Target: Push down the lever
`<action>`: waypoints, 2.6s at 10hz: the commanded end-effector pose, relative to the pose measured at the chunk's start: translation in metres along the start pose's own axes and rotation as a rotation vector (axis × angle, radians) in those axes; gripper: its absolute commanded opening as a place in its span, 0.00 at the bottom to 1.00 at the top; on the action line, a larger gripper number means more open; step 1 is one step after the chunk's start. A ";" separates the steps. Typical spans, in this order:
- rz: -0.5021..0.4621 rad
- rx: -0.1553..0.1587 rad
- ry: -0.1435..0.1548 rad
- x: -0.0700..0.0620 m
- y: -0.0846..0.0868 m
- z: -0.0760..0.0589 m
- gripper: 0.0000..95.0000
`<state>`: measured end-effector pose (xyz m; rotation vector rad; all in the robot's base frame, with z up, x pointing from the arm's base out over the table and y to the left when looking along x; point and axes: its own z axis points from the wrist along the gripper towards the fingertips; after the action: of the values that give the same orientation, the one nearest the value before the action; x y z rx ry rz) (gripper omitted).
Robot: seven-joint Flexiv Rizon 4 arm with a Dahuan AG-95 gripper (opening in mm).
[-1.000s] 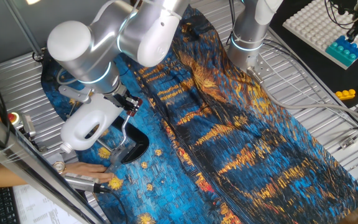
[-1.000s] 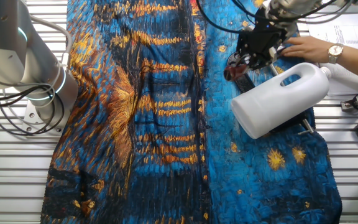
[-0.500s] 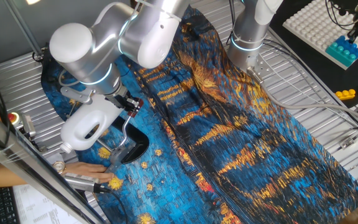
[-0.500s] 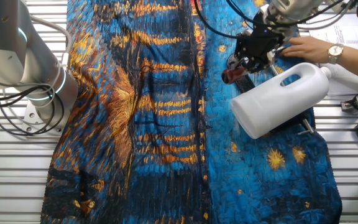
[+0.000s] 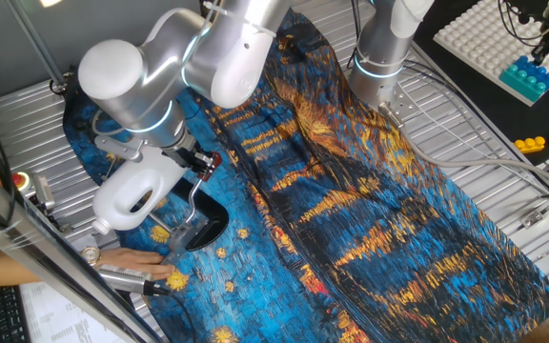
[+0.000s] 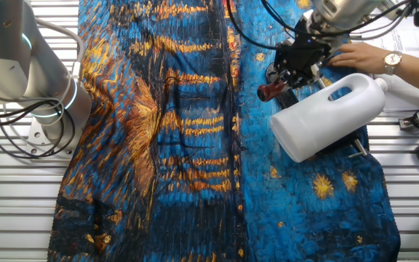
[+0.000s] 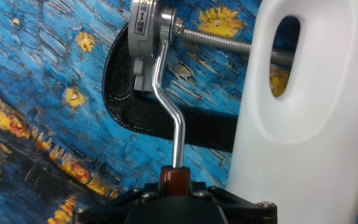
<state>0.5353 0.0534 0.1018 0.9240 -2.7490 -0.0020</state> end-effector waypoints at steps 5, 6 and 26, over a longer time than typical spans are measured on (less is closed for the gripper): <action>-0.006 0.003 -0.007 -0.001 -0.002 0.016 0.20; -0.004 0.004 -0.008 -0.001 -0.002 0.018 0.20; 0.013 0.034 -0.051 -0.007 -0.003 0.053 0.20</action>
<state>0.5318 0.0497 0.0483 0.9292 -2.8093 0.0212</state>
